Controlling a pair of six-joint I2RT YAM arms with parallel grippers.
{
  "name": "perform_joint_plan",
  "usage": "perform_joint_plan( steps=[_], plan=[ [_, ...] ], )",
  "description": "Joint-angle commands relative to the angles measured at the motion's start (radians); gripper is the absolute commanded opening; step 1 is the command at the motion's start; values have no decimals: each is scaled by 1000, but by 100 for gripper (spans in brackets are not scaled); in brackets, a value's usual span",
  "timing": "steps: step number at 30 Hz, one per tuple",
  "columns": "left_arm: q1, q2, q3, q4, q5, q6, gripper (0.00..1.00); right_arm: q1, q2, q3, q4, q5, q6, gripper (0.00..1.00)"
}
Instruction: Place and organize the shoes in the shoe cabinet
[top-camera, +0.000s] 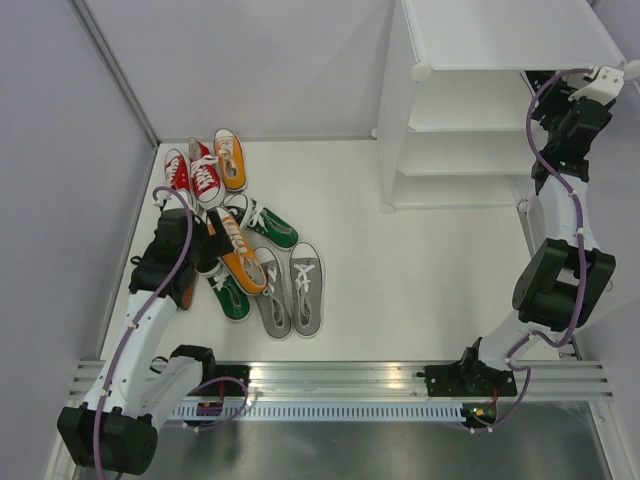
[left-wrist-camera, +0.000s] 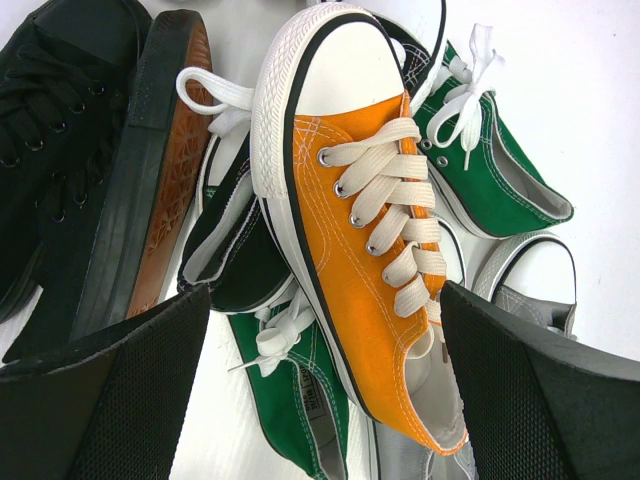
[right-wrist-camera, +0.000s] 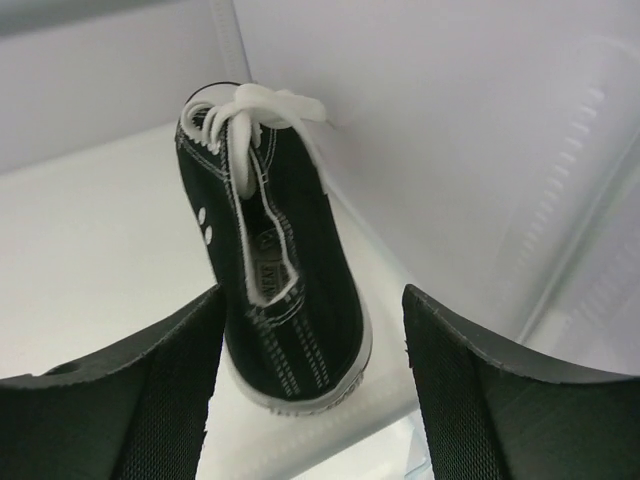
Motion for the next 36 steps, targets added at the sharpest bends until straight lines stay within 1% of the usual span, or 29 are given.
perform_joint_plan(
  steps=[1,5,8,12,16,21,25,28,30,31,32,36],
  plan=[
    [4,-11,-6,23,-5,32,98,13,-74,-42,44,23,52,75],
    [4,-13,-6,24,-2,31,98,17,-79,-57,27,28,81,72],
    [4,-13,-6,24,0,31,98,19,-62,-57,33,14,88,68],
    [4,-8,-6,24,-2,31,98,20,-16,-4,18,-24,82,60],
    [4,-8,-6,23,-5,32,98,22,35,91,7,-44,76,60],
    [4,-8,-4,24,-6,32,98,22,93,211,-53,-50,72,60],
    [4,-7,-4,24,-6,32,98,22,106,222,-74,-47,81,61],
    [4,-8,-4,24,-9,31,98,22,58,176,-73,-24,102,65],
    [4,-8,-4,24,-9,31,98,27,24,139,-102,12,115,73],
    [4,-8,-4,23,-11,31,98,31,-17,125,-117,22,119,76],
    [4,-7,-3,24,-11,29,98,33,-41,110,-157,38,131,81],
    [4,-7,-4,23,-15,25,98,59,-184,-26,-272,118,199,90]
  ],
)
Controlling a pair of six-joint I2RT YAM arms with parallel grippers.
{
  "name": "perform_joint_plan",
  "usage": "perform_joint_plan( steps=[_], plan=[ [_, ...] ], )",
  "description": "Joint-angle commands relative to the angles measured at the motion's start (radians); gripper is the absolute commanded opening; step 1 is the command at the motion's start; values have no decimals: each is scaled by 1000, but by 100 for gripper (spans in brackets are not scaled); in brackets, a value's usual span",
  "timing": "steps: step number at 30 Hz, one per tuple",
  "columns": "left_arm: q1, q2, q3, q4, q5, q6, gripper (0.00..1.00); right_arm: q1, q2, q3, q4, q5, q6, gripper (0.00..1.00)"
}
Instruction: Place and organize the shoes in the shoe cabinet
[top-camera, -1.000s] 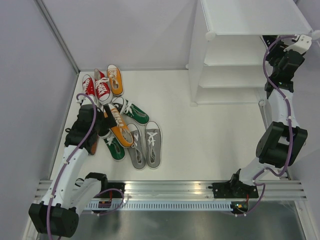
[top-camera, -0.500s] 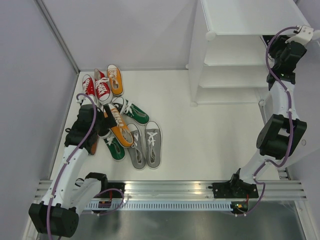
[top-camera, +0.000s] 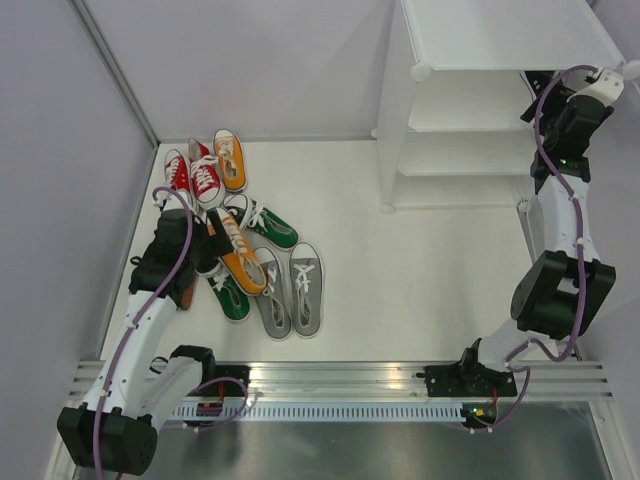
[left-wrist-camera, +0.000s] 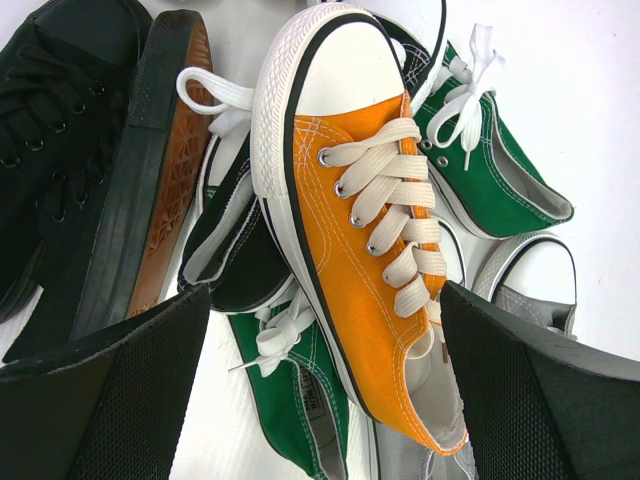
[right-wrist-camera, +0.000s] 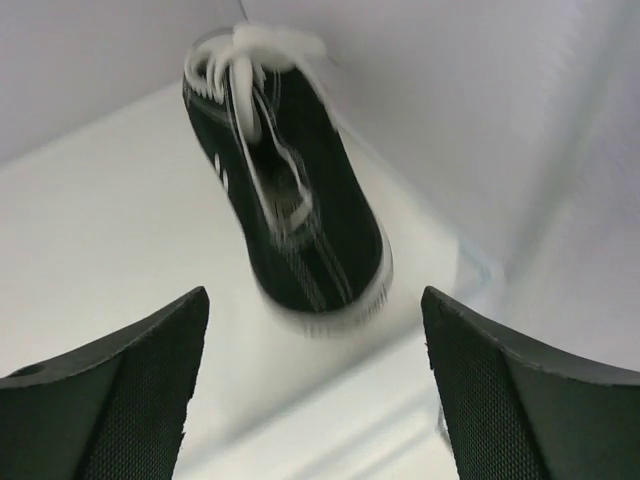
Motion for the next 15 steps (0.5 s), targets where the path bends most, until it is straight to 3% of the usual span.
perform_joint_plan(
  steps=[1,8,11,15],
  plan=[
    [4,-7,-4,23,-20,23,98,27,-203,-90,-111,94,84,91],
    [4,-8,-6,12,-61,-5,99,101,-465,-311,-376,80,205,97],
    [9,13,-3,6,-81,-20,98,160,-585,-431,-403,19,231,97],
    [117,62,-3,10,-12,-46,92,288,-715,-625,-377,-99,262,96]
  ],
)
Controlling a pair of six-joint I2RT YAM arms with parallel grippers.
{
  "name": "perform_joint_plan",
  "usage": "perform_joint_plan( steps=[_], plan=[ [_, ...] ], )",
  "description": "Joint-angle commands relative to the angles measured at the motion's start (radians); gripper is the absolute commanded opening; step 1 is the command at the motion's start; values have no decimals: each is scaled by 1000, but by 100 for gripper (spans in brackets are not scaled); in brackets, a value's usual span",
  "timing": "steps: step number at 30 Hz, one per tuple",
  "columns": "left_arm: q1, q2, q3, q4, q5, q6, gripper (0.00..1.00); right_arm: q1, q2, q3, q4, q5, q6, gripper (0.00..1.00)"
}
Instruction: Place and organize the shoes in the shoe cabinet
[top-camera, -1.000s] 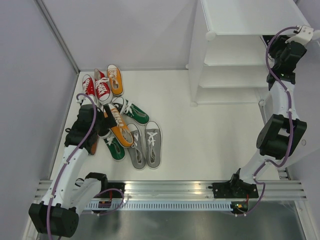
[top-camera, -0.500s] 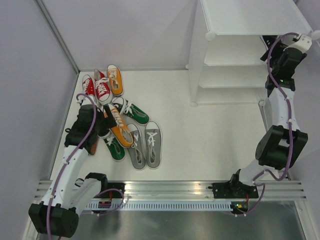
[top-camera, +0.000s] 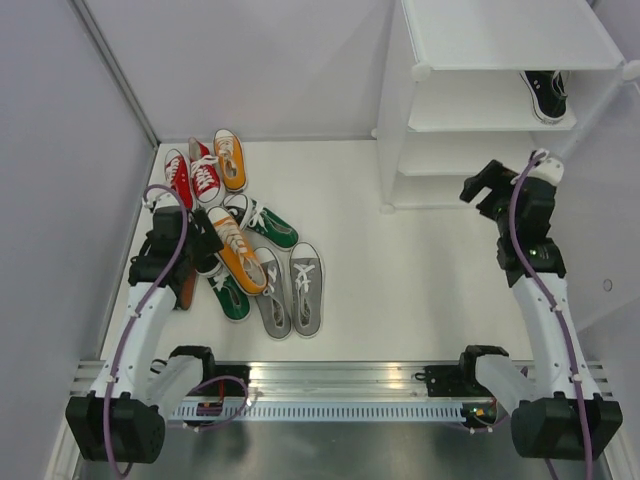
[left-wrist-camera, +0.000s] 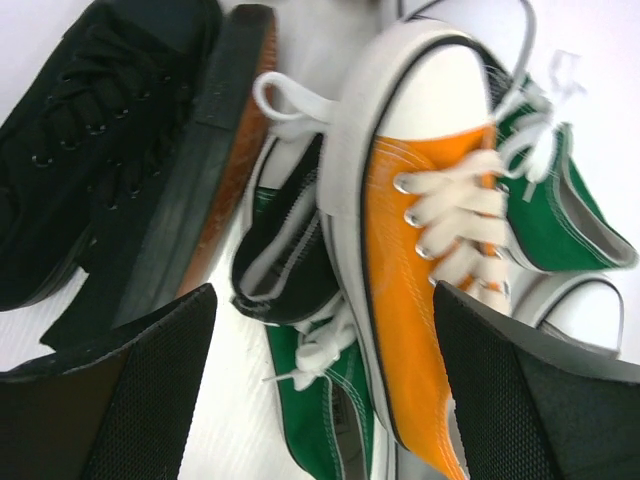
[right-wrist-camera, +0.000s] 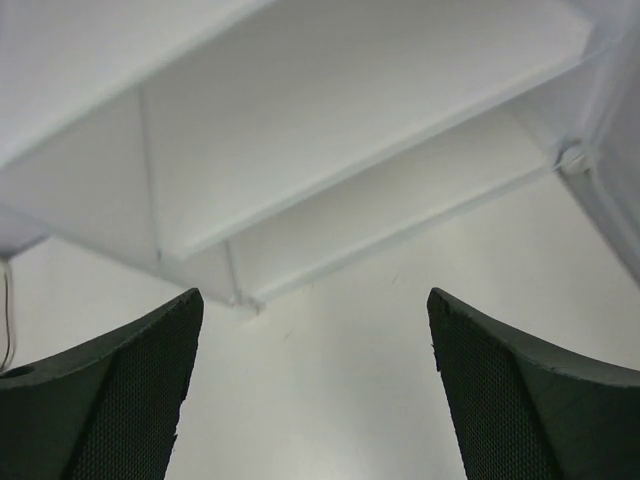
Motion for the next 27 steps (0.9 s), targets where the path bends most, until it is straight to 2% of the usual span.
perform_joint_plan(
  steps=[1,3,5,16,21,27],
  plan=[
    [76,57,-4,14,49,-35,90,84,-66,-128,-33,-126,58,96],
    [136,85,-1,20,84,-36,88,146,-106,-183,-36,-158,52,95],
    [150,114,0,22,101,-42,86,194,-130,-223,-38,-172,36,95],
    [259,251,62,32,116,-50,60,293,-241,-338,-17,-242,5,95],
    [256,262,60,-4,168,-24,56,319,-250,-340,-27,-228,-12,95],
    [247,269,3,-38,219,-16,54,336,-249,-350,-24,-232,-15,95]
  ],
)
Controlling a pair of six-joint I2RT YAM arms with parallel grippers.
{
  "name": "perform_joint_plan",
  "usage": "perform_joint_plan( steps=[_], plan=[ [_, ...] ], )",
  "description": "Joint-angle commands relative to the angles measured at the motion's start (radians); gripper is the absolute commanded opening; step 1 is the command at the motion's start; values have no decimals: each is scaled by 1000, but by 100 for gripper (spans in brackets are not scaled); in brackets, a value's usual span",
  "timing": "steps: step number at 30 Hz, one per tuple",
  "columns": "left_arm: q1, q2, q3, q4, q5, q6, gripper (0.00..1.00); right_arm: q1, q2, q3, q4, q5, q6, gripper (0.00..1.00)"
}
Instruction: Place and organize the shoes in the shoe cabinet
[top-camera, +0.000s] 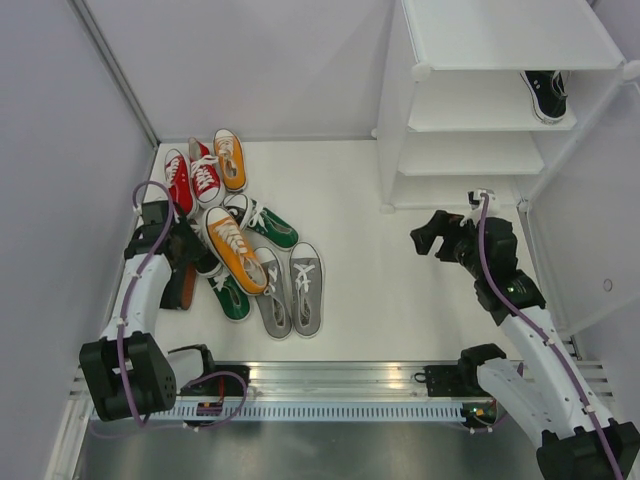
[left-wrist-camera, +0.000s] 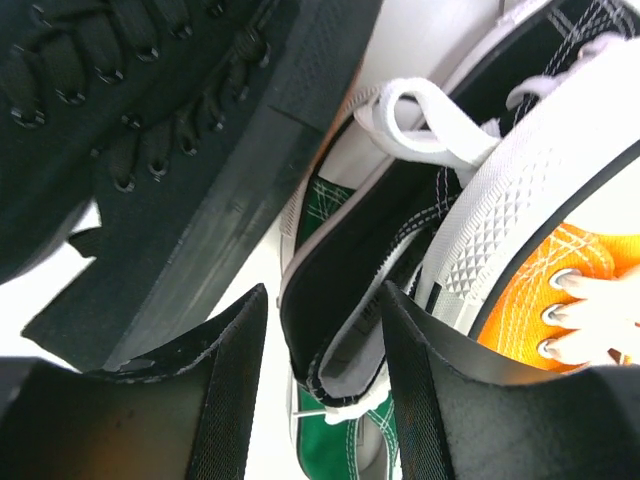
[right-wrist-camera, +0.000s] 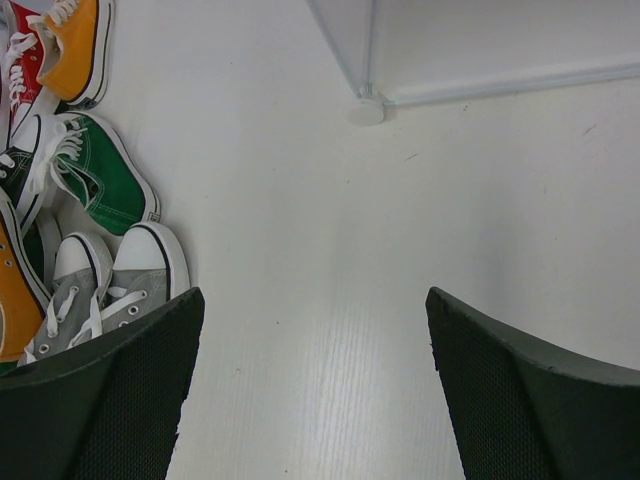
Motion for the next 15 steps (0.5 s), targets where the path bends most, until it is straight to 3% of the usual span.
perform_joint_plan(
  steps=[1,8,11,14,15],
  plan=[
    [-9,26,-25,-39,54,6,54,8,-10,-16,28,-11,-11,95],
    [-44,130,4,-42,9,-8,54,13,-21,-39,44,-16,-11,95],
    [-61,166,31,-44,-8,-10,48,13,-23,-51,62,-28,-6,95],
    [-74,175,61,-50,-33,-19,34,16,-24,-60,68,-34,-5,95],
    [-74,168,65,-54,-38,-24,21,16,-26,-60,70,-36,-5,95]
  ],
)
